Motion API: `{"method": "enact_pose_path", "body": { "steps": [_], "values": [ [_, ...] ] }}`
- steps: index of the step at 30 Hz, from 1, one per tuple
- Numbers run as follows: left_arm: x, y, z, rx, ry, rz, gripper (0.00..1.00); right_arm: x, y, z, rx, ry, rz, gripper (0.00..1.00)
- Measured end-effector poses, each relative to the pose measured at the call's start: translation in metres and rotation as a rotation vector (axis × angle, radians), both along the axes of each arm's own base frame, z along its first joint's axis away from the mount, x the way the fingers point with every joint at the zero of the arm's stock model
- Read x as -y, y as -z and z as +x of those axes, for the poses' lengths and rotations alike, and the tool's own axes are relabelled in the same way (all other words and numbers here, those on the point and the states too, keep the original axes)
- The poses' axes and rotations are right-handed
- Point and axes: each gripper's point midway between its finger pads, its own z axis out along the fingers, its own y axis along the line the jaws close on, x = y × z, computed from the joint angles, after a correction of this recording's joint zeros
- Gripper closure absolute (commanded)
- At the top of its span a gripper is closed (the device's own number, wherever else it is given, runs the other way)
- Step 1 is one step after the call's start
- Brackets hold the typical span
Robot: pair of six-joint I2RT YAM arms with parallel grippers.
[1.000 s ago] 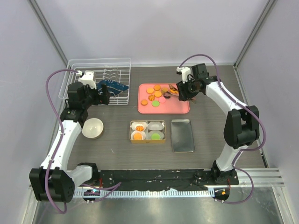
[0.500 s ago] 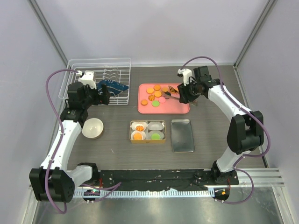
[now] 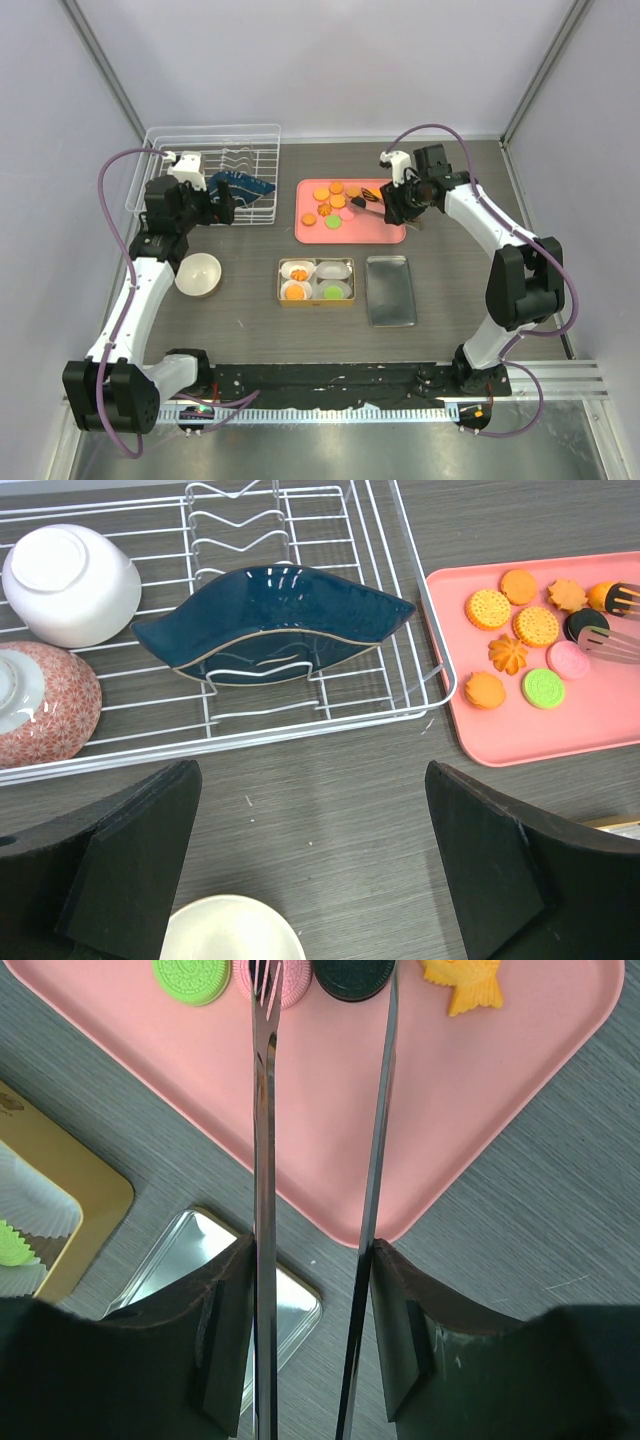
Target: Pack the cookies
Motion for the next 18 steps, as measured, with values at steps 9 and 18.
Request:
{"method": "enact_pose_path", "body": {
  "steps": [9,18],
  "values": [
    [0.0000,0.0001,0.0000,0.000,0.000,0.000,0.00,0.0026,0.0039,-0.0005,-0.001,0.005,-0.013,0.50],
    [0.0000,0.0007,0.0002,-0.002,0.000,0.000,0.00,0.0051,0.0075,-0.0014,-0.005,0.009,-0.027,0.52]
  ]
}}
